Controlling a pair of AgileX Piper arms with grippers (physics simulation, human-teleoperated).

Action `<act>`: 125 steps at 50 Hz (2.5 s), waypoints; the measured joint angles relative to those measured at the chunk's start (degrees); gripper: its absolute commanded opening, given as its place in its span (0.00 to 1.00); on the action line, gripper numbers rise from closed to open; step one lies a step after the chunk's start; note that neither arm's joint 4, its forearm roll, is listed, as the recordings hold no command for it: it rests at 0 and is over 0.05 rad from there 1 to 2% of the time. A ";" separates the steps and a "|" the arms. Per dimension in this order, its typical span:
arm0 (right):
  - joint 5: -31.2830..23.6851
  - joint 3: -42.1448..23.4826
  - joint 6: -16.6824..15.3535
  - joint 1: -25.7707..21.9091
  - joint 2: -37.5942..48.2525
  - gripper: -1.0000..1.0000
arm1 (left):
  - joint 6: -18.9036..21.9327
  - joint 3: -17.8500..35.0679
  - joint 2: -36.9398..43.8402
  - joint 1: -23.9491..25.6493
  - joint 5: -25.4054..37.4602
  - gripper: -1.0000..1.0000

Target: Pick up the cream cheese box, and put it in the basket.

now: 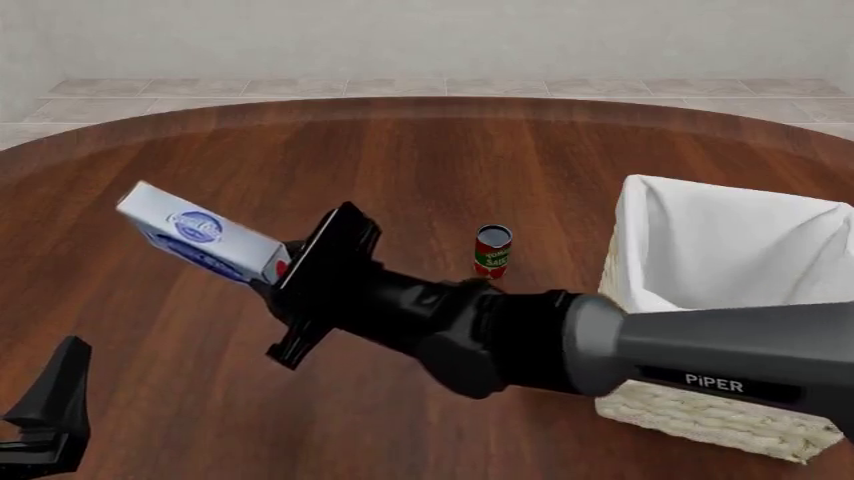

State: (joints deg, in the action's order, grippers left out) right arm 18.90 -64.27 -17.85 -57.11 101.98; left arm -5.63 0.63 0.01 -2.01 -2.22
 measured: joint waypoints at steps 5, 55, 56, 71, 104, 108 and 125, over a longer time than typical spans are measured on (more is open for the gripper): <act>0.13 0.72 0.00 0.36 -0.88 0.00 | 0.14 0.02 0.00 0.02 0.00 1.00; 0.60 5.91 0.48 3.56 -8.27 0.00 | 0.85 0.16 0.00 0.11 -0.03 1.00; 0.58 5.98 0.49 3.63 -8.42 0.00 | 0.86 0.16 0.00 0.11 -0.04 1.00; 0.07 6.99 0.37 4.43 -10.76 0.00 | 1.03 0.10 0.00 0.15 -0.07 1.00; -1.25 9.36 -0.23 6.33 -16.18 0.00 | 1.45 0.01 0.00 0.25 -0.19 1.00; -1.39 9.58 -0.32 6.60 -16.65 0.00 | 1.49 0.01 0.00 0.25 -0.20 1.00; -2.48 10.43 -0.76 7.93 -19.08 0.00 | 1.74 0.00 0.00 0.37 -0.15 1.00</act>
State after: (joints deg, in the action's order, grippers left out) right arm 16.41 -53.84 -18.61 -49.17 82.90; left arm -3.90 0.63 0.01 -1.64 -2.38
